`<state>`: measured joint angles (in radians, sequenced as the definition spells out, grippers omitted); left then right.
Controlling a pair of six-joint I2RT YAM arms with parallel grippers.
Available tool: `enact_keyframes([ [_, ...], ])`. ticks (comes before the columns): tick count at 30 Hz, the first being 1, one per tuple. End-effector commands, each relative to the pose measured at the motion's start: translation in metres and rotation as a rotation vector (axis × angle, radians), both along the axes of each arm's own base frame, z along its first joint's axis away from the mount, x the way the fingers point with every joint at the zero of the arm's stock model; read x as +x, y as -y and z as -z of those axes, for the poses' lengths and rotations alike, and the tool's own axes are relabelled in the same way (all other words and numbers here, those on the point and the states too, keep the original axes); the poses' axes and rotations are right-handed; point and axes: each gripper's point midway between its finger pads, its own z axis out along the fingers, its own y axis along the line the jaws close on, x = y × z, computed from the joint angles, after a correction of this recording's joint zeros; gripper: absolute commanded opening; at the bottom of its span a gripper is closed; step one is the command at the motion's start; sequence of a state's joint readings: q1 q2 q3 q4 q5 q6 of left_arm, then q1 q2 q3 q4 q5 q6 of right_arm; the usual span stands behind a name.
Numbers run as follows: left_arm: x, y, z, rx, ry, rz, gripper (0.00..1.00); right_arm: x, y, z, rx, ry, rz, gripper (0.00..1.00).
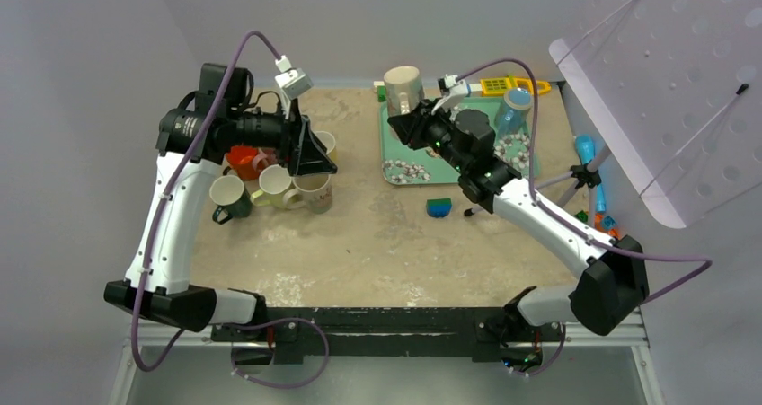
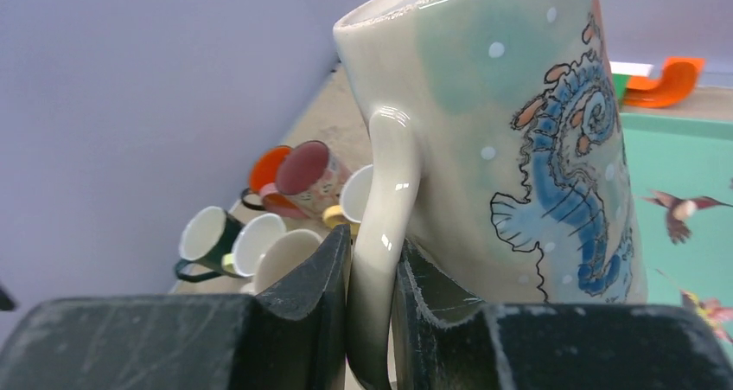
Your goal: Turn the mug right side up
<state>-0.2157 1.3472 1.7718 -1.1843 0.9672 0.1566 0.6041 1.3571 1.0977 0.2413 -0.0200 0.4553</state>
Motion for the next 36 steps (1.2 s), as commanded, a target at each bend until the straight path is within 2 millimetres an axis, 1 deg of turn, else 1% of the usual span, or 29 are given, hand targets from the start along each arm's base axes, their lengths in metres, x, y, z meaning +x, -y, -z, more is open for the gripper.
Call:
enact_keyframes([
  [1,-0.008,0.011,-0.014,-0.109,-0.023,0.078,0.77,-0.050,0.003,-0.142,0.279,0.327,-0.130,0.00],
  [2,-0.009,0.014,-0.017,-0.133,-0.049,0.085,0.77,-0.064,0.006,-0.160,0.322,0.366,-0.150,0.00],
  [5,-0.012,0.023,-0.030,-0.251,-0.204,0.082,0.76,-0.108,0.019,-0.216,0.470,0.509,-0.195,0.00],
  [6,-0.012,0.026,-0.037,-0.299,-0.248,0.086,0.76,-0.122,0.022,-0.231,0.510,0.549,-0.212,0.00],
  [8,-0.009,0.031,-0.057,-0.391,-0.270,0.082,0.76,-0.146,0.026,-0.254,0.579,0.608,-0.245,0.00],
  [10,-0.008,0.032,-0.079,-0.467,-0.220,0.065,0.77,-0.162,0.028,-0.268,0.631,0.643,-0.267,0.00],
  [12,-0.006,0.031,-0.098,-0.518,-0.152,0.028,0.79,-0.169,0.027,-0.277,0.659,0.652,-0.276,0.00],
  [14,-0.007,0.031,-0.109,-0.519,-0.080,0.004,0.78,-0.174,0.023,-0.288,0.678,0.661,-0.300,0.00],
  [16,-0.010,0.031,-0.108,-0.477,-0.028,-0.013,0.77,-0.183,0.019,-0.297,0.709,0.675,-0.348,0.00],
  [18,-0.013,0.031,-0.101,-0.418,0.060,-0.029,0.74,-0.198,0.019,-0.308,0.764,0.696,-0.411,0.00],
  [19,-0.013,0.029,-0.095,-0.373,0.121,-0.054,0.73,-0.204,0.021,-0.314,0.786,0.705,-0.429,0.00],
  [20,-0.006,0.024,-0.089,-0.308,0.229,-0.104,0.72,-0.209,0.022,-0.321,0.800,0.713,-0.439,0.00],
  [21,-0.002,0.018,-0.083,-0.236,0.327,-0.132,0.73,-0.212,0.023,-0.326,0.806,0.717,-0.439,0.00],
  [22,0.006,0.009,-0.080,-0.163,0.416,-0.182,0.76,-0.212,0.024,-0.331,0.811,0.714,-0.428,0.00],
  [23,0.011,0.002,-0.078,-0.107,0.489,-0.208,0.83,-0.211,0.024,-0.333,0.818,0.701,-0.416,0.00],
  [25,0.022,-0.009,-0.082,-0.040,0.605,-0.251,0.97,-0.206,0.022,-0.334,0.844,0.653,-0.408,0.00],
  [26,0.024,-0.011,-0.086,-0.021,0.656,-0.254,1.00,-0.204,0.021,-0.334,0.873,0.625,-0.415,0.00],
  [29,0.033,-0.011,-0.094,0.050,0.816,-0.248,1.00,-0.198,0.011,-0.335,0.934,0.558,-0.441,0.00],
  [32,0.045,-0.014,-0.097,0.150,0.994,-0.246,1.00,-0.183,-0.003,-0.338,0.940,0.482,-0.425,0.00],
  [34,0.060,-0.027,-0.099,0.259,1.132,-0.285,1.00,-0.173,-0.002,-0.347,0.950,0.461,-0.381,0.00],
  [36,0.075,-0.048,-0.101,0.425,1.256,-0.325,1.00,-0.163,-0.002,-0.351,0.923,0.451,-0.321,0.00],
])
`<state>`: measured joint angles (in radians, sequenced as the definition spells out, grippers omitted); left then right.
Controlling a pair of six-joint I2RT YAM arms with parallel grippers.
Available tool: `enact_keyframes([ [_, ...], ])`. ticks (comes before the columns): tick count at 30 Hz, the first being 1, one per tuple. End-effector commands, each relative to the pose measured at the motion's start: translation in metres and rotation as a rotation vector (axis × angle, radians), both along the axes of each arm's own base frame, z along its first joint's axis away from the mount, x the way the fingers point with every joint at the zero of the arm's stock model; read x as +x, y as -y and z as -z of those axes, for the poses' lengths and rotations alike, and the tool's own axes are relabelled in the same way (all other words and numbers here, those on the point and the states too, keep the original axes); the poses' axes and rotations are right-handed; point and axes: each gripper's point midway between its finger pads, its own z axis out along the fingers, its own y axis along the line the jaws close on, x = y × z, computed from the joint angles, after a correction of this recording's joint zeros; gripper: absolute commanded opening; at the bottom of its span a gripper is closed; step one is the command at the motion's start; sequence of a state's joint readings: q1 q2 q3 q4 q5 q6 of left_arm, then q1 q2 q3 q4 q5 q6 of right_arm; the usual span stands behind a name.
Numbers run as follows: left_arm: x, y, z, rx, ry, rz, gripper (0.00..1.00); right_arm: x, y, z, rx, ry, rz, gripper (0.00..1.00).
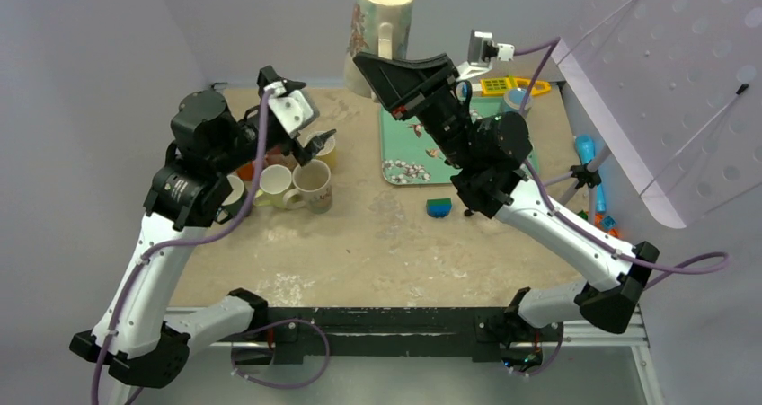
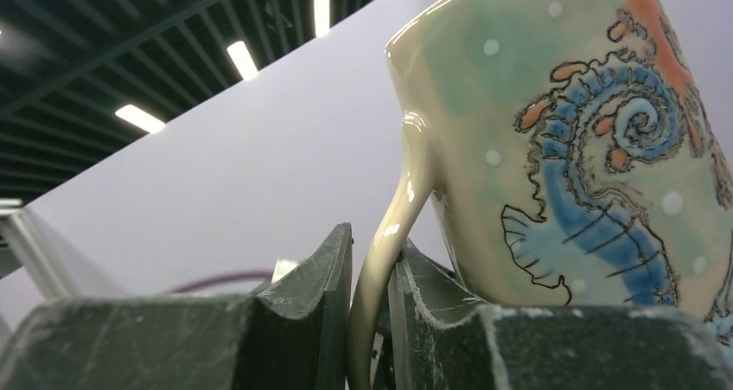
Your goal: Turn the mug right side up
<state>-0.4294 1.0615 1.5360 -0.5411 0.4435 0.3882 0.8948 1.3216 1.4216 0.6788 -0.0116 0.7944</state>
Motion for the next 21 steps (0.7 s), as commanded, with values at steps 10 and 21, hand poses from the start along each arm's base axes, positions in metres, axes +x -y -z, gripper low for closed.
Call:
enact_keyframes([
  [10,0.018,-0.097,-0.052,0.676,0.863,-0.419,1.00,-0.004,0.043,-0.065,0.166,-0.017,0.083,0.00],
  [21,-0.058,-0.067,-0.104,0.215,1.090,-0.247,1.00,-0.022,0.044,-0.081,0.252,0.025,-0.028,0.00],
])
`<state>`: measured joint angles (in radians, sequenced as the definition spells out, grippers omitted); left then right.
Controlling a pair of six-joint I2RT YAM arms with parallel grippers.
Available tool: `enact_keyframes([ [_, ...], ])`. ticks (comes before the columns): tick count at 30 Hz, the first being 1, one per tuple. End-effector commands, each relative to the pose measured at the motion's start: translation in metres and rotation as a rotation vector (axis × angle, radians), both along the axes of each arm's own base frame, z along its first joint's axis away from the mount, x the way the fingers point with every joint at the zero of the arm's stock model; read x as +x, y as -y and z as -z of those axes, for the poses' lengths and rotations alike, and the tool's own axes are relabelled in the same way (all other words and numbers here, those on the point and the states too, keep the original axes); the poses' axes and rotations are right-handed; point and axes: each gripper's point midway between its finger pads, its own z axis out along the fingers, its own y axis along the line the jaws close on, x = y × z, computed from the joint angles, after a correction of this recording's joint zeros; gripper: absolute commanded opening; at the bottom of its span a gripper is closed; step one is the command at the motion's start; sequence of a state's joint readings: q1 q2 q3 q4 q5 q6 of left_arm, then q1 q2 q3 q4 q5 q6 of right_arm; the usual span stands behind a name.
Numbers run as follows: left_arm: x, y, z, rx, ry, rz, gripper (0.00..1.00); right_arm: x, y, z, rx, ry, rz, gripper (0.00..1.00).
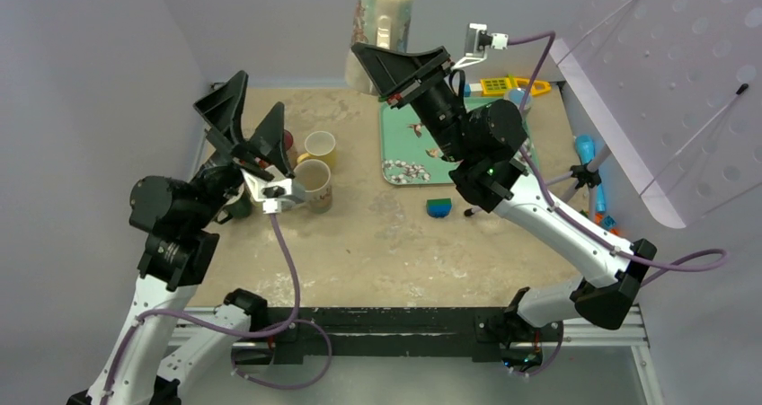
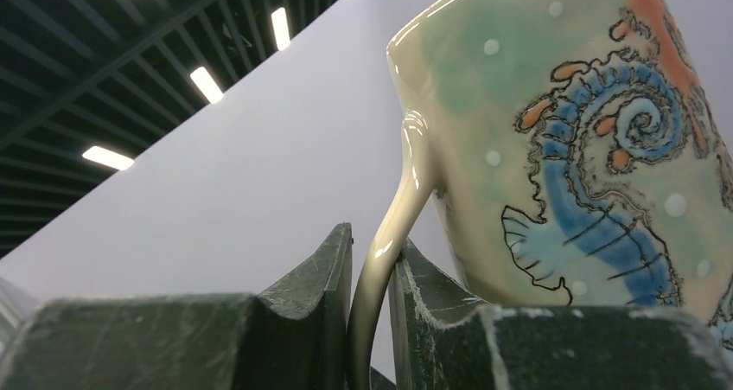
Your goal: Turn the mug right side up
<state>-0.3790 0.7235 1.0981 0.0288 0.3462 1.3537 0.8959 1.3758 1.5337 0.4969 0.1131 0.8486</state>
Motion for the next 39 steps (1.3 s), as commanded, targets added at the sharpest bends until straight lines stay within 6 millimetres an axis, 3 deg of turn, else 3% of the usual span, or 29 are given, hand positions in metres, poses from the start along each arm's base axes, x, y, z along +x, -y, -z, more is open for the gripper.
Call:
enact_keyframes([
  [1,-0.026,0.003,-0.021,-0.219,-0.053,0.170,1.00,-0.057,0.051,-0.087,0.279,0.205,-0.083,0.00],
  [4,-0.027,0.009,-0.003,-0.193,-0.110,0.196,1.00,-0.064,0.046,-0.089,0.332,0.214,-0.132,0.00],
  [7,-0.032,0.014,-0.010,-0.194,-0.076,0.237,1.00,-0.070,0.035,-0.096,0.371,0.238,-0.180,0.00],
  [12,-0.037,0.010,-0.008,-0.231,-0.079,0.237,1.00,-0.070,0.006,-0.102,0.384,0.251,-0.242,0.00],
  [17,-0.039,-0.001,-0.023,-0.268,-0.025,0.194,1.00,-0.075,-0.025,-0.099,0.395,0.252,-0.346,0.00],
  [28,-0.023,-0.010,-0.026,-0.136,0.097,0.030,0.99,-0.104,-0.049,-0.081,0.378,0.227,-0.463,0.00],
  [32,-0.028,-0.008,-0.030,-0.045,0.192,0.000,0.90,-0.111,-0.055,-0.072,0.391,0.194,-0.522,0.00],
  [37,-0.042,-0.017,-0.057,-0.072,0.278,-0.025,0.61,-0.110,-0.060,-0.054,0.419,0.119,-0.600,0.00],
  [39,-0.048,-0.014,-0.056,-0.045,0.300,-0.010,0.42,-0.108,-0.064,-0.050,0.418,0.097,-0.610,0.00],
])
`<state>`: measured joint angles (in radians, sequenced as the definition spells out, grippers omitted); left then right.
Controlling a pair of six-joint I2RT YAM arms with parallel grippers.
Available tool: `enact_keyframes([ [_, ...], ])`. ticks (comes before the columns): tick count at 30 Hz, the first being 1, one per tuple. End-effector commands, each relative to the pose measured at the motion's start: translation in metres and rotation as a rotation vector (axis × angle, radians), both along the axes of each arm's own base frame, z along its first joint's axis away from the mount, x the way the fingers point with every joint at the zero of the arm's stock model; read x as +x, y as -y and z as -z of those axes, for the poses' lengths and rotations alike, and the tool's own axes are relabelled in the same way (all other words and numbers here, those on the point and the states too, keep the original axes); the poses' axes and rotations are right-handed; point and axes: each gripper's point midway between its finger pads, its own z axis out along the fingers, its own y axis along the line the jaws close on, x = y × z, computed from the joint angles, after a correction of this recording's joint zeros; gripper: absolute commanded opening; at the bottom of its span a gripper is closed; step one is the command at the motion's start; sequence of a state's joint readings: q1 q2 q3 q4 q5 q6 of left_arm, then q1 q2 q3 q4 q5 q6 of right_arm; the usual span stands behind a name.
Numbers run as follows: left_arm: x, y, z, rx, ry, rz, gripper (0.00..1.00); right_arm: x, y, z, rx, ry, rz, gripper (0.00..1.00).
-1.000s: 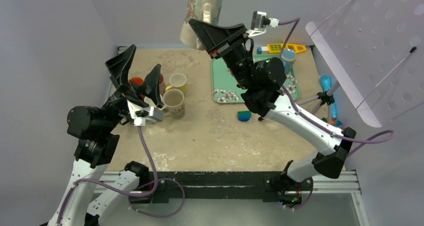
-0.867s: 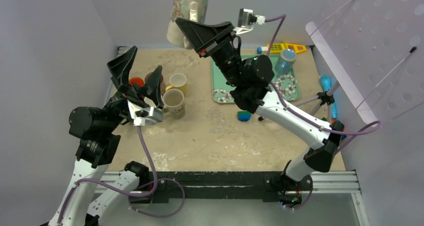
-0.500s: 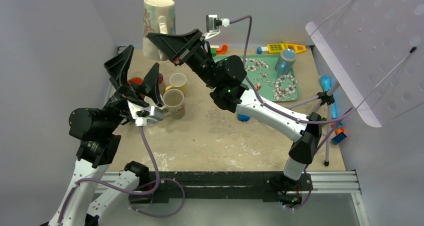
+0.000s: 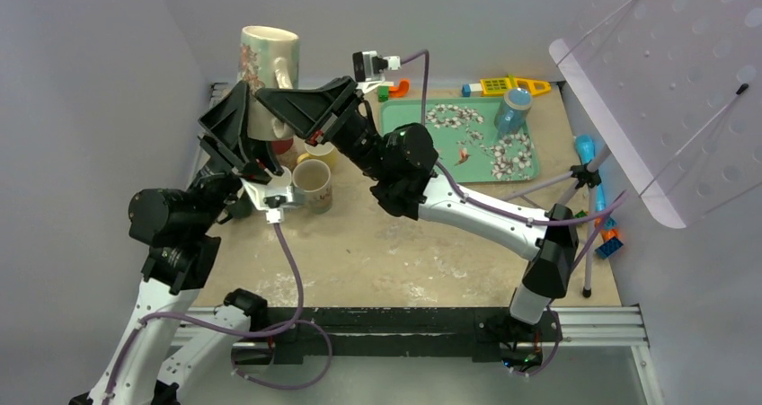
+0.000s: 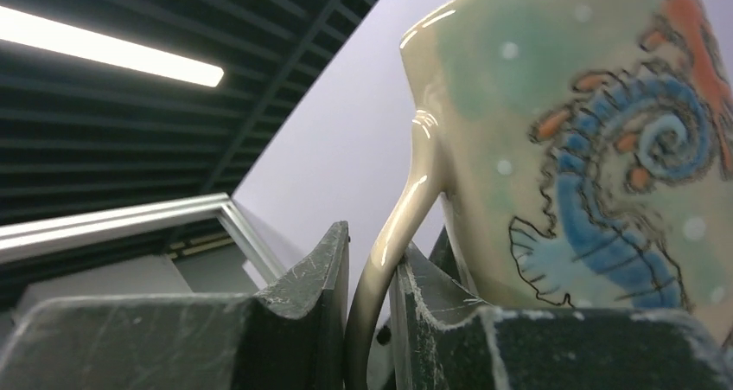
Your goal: Turn the mug right side up
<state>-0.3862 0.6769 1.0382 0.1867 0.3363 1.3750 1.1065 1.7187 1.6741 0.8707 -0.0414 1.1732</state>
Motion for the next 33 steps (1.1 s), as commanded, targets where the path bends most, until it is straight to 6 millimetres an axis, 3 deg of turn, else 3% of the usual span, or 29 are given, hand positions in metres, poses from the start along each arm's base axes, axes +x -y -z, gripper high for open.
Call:
enact_keyframes([
  [1,-0.029,-0.003,-0.033,0.015,0.167,0.002,0.29,-0.030,0.058,-0.055,0.208,0.061,-0.058,0.00],
  [3,-0.032,-0.002,-0.031,0.029,0.178,0.007,0.02,-0.023,0.054,-0.050,0.185,0.026,-0.039,0.00],
  [6,-0.020,-0.005,-0.020,0.042,0.068,-0.019,0.00,-0.010,0.048,-0.040,0.128,-0.019,0.013,0.00],
  [7,-0.010,-0.005,-0.003,0.065,-0.039,-0.030,0.00,-0.004,0.047,-0.035,0.103,-0.025,0.048,0.00],
  [8,-0.005,-0.006,0.006,0.072,-0.109,-0.036,0.00,0.002,0.046,-0.032,0.071,-0.028,0.088,0.09],
  [11,0.008,-0.011,0.041,0.120,-0.292,-0.080,0.00,0.031,0.044,-0.013,-0.077,-0.065,0.253,0.59],
  [13,0.014,-0.017,0.061,0.127,-0.411,-0.112,0.00,0.047,0.045,0.006,-0.183,-0.072,0.354,0.79],
  [16,0.023,-0.032,0.085,0.069,-0.630,-0.183,0.00,0.062,0.047,0.035,-0.331,-0.070,0.470,0.86],
  [20,0.027,-0.059,0.122,-0.052,-0.977,-0.345,0.00,0.063,0.050,0.076,-0.543,0.009,0.534,0.89],
  [23,0.009,-0.067,0.164,-0.148,-1.274,-0.418,0.00,0.059,0.064,0.101,-0.653,0.044,0.556,0.91],
  [27,-0.043,-0.053,0.235,-0.108,-1.712,-0.407,0.00,0.064,0.102,0.122,-0.757,0.056,0.606,0.92],
  [30,-0.078,-0.044,0.283,-0.055,-1.988,-0.403,0.00,0.091,0.134,0.147,-0.867,0.017,0.635,0.93],
  [33,-0.098,-0.048,0.320,0.022,-2.141,-0.454,0.00,0.126,0.165,0.184,-1.014,-0.076,0.703,0.93],
])
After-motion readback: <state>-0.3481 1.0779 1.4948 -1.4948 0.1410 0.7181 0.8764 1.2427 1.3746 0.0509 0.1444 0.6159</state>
